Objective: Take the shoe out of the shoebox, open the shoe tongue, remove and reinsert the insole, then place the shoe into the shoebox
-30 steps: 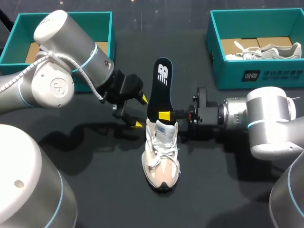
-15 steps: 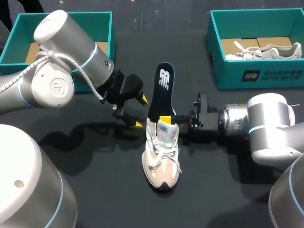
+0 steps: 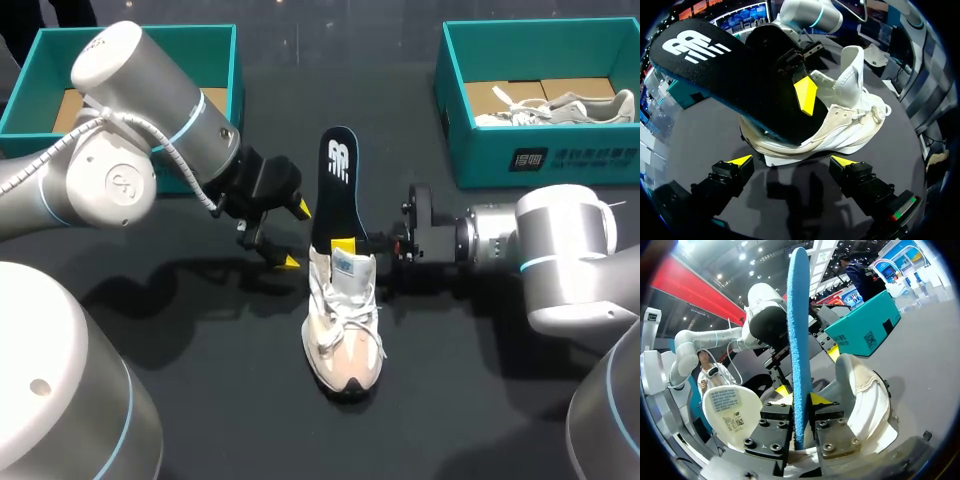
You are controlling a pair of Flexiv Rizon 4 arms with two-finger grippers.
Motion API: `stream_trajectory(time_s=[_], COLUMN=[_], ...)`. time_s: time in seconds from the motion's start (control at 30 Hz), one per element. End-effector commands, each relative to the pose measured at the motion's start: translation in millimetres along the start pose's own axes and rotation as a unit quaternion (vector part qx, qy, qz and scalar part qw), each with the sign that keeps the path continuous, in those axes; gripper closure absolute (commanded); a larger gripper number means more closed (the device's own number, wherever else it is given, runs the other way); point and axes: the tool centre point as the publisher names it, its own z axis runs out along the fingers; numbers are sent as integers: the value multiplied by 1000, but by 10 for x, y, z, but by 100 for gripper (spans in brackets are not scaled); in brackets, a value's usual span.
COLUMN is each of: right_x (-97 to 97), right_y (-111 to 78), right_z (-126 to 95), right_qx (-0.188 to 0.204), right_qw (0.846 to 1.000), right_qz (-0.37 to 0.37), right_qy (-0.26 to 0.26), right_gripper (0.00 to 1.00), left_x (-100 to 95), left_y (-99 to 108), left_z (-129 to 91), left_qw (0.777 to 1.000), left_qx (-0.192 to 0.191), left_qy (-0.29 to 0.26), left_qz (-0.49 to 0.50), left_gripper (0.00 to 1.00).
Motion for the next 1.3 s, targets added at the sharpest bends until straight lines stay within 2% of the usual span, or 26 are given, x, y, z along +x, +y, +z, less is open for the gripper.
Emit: stream_trajectory(time_s=[0.03,0.3,0.47,0.6,1.13,1.23,1.27,1.3], right_x=[4,48,78,82,34,11,5,0], right_y=[25,44,79,125,438,477,486,492], right_z=[-5,-1,5,16,12,7,7,8], right_qx=[4,5,8,14,34,38,38,38], right_qw=[1000,1000,1000,1000,997,997,997,997], right_qz=[-2,-10,-17,-23,-60,-61,-61,-61], right_qy=[-1,-1,3,7,27,29,32,34], right_gripper=[83,82,76,75,77,82,87,100], left_x=[10,10,10,10,10,10,10,10], left_y=[1,1,1,1,1,1,1,1], left_z=[2,2,2,2,2,2,2,2], left_qw=[1000,1000,1000,1000,1000,1000,1000,1000], left_qx=[-1,-1,-1,-1,-1,-1,-1,-1], left_qy=[-1,-1,-1,-1,-1,-1,-1,-1], left_qz=[0,0,0,0,0,0,0,0], left_gripper=[0,0,0,0,0,0,0,0])
